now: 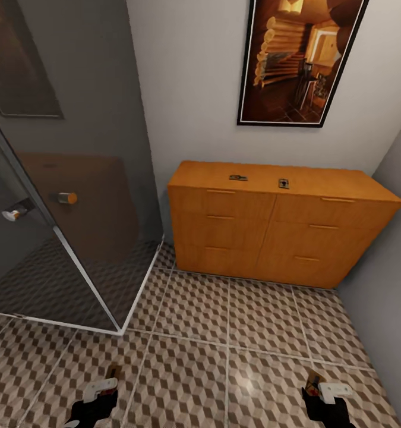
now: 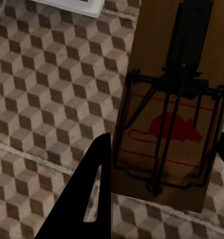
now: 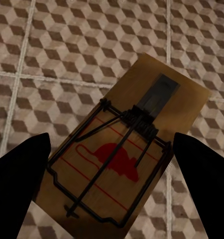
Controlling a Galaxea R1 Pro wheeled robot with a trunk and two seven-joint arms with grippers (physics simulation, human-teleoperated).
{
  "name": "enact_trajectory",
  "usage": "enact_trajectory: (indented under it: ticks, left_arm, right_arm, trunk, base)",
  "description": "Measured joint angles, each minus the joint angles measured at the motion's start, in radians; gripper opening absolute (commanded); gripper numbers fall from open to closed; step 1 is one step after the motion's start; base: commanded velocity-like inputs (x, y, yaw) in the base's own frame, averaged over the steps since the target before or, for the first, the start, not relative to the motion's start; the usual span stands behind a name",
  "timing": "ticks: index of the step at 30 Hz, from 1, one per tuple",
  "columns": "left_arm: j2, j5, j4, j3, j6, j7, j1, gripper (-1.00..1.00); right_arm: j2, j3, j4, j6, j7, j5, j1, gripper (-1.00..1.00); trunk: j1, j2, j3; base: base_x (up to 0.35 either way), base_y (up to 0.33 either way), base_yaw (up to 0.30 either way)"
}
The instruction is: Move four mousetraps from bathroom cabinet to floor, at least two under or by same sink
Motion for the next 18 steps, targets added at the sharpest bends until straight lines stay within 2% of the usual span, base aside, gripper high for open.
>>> enact_trajectory:
  ticks: [18]
  left_arm:
    - [0.0,0.0,0.0,0.0,0.0,0.003,0.0,-1.0]
  right_arm:
    - [0.001,0.0,0.0,0.0,-0.005,0.0,-0.001,-1.0]
  trunk:
    - [0.0,0.0,-0.017]
  base:
    - [0.0,0.0,0.227]
